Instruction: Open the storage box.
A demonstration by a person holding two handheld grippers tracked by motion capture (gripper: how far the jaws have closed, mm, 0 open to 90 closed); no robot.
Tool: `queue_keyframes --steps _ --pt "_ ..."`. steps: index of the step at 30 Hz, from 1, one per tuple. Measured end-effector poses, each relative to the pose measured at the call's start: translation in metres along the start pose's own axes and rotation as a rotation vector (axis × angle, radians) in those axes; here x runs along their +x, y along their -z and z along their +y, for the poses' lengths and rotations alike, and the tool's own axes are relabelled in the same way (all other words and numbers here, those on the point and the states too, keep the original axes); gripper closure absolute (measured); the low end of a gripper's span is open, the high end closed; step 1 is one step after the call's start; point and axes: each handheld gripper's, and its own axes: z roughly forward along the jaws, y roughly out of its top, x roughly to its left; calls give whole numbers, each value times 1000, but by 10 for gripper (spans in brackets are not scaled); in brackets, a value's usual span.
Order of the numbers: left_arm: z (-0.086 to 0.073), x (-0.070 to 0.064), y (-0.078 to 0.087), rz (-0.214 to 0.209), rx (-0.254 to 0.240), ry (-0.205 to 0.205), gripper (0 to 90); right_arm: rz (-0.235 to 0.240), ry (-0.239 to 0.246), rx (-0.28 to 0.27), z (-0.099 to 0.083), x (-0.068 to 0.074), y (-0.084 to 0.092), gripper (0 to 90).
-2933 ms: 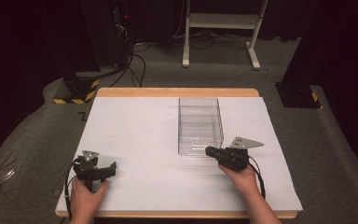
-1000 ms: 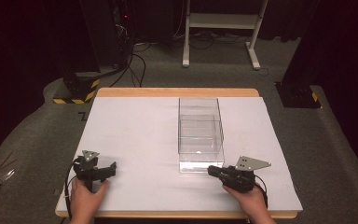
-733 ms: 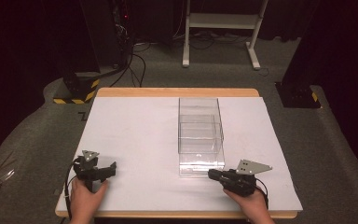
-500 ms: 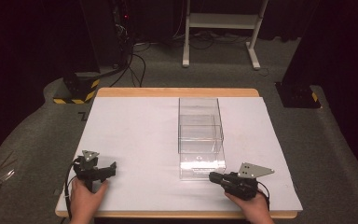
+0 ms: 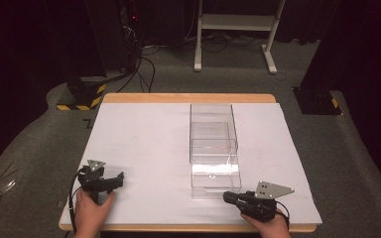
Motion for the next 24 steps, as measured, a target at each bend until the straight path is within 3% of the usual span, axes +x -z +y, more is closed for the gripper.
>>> queue_keyframes --steps 16,20,24 --pt "0 0 0 0 0 0 4 10 0 -8 -6 4 3 837" --pt "0 0 0 0 0 0 4 1 -1 -30 -4 4 6 762" --pt "0 0 0 0 0 0 4 -14 4 -36 -3 4 11 743"
